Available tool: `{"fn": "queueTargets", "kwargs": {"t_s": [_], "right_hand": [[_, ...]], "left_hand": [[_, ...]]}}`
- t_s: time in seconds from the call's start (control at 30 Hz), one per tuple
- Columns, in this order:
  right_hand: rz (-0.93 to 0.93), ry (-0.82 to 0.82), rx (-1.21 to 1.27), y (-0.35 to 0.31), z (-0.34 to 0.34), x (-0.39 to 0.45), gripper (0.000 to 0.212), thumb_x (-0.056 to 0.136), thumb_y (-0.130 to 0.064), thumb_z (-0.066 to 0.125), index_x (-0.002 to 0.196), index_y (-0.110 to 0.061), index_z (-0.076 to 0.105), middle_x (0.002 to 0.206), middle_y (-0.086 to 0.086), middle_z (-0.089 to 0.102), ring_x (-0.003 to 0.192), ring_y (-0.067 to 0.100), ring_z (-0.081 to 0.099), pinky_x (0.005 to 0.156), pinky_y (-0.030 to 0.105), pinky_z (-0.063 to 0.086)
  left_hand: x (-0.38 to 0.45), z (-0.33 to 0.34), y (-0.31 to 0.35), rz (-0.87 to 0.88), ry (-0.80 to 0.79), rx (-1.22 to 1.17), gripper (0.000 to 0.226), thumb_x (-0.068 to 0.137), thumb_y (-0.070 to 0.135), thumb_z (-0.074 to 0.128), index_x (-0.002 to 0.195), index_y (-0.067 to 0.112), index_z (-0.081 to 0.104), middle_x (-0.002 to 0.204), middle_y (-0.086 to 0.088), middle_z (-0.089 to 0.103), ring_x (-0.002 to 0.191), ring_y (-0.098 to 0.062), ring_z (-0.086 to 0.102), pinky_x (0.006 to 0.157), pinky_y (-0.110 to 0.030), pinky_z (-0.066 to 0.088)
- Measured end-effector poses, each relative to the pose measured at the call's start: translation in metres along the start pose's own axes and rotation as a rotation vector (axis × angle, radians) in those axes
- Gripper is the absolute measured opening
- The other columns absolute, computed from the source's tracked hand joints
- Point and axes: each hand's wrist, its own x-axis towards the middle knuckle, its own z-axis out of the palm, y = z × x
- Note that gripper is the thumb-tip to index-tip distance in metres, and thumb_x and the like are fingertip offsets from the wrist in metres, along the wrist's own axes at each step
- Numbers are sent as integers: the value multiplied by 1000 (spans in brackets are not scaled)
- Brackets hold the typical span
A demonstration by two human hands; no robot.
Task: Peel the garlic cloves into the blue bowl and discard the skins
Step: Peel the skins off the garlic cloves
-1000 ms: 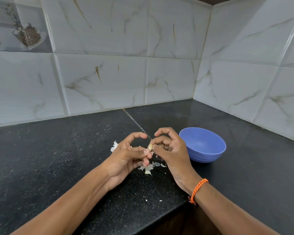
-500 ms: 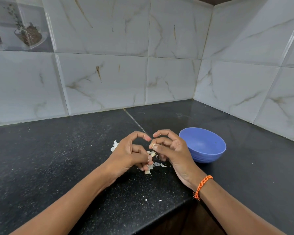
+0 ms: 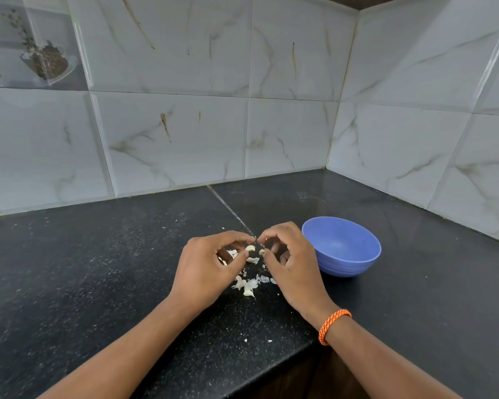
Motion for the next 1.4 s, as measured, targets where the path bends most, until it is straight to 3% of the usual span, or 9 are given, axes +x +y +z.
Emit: {"fn": "queueTargets", "kwargs": {"t_s": [0.1,0.2,0.4,0.67,0.9,1.03,1.13,1.27,1.4], "right_hand": [[29,20,-2,1,-1,2,30,92,2,74,84,-27,74,104,-10,57,85,14,63,68,13,45],[63,31,43,2,-3,3,28,93,-2,74,81,-26,79,103,-9,60,86,13,65,69,12,45],[93,-18,123,2,-1,2,28,99,-3,67,93,-26,83,101,-14,72,103,9,68,78,12,46],[67,-49,101,4,0,1,18,99,-9,73,105,-24,81,97,-17,78,96,4,72,79,12,51],[96,-89,157,4,0,0,22,107,-19,63,121,-31,76,110,-17,78,108,4,72,91,25,59],[90,-87,158,3,-1,1,25,110,-18,57,124,-29,75,108,-18,78,103,2,72,88,22,57],[73,-99,108,2,-1,0,30,103,-7,65,120,-31,75,110,-20,76,106,3,71,85,16,54],[57,-60,84,7,0,1,44,94,6,68,114,-32,75,103,-16,71,95,14,67,74,22,55],[62,-62,93,9,0,0,42,94,2,69,110,-36,76,92,-14,71,88,16,63,74,25,55]], "left_hand": [[-1,0,1,-9,12,31,22,94,25,82,107,42,82,92,32,77,74,-3,73,72,-36,63],[-1,1,1,-12,17,43,21,93,26,83,104,44,81,91,32,76,76,-4,74,73,-37,63],[-1,3,1,-21,4,2,23,92,24,83,102,44,79,87,29,77,77,-5,76,76,-38,64],[-1,5,0,-47,-17,-77,20,92,22,84,101,39,78,88,23,79,75,-9,77,75,-44,64],[-2,5,0,-96,-16,-128,18,92,21,84,95,34,73,88,16,79,61,-13,74,74,-49,64],[-2,4,3,-123,-11,-176,15,94,19,84,97,30,73,88,14,80,58,-16,75,72,-46,65],[-2,5,4,-140,-19,-193,14,95,20,83,98,28,73,89,13,81,57,-18,75,73,-44,65],[-2,5,4,-161,-25,-208,13,95,20,83,99,28,74,90,12,81,56,-18,75,73,-47,65],[-2,5,4,-164,-28,-214,13,95,20,83,99,28,74,90,12,81,56,-19,75,72,-49,65]]}}
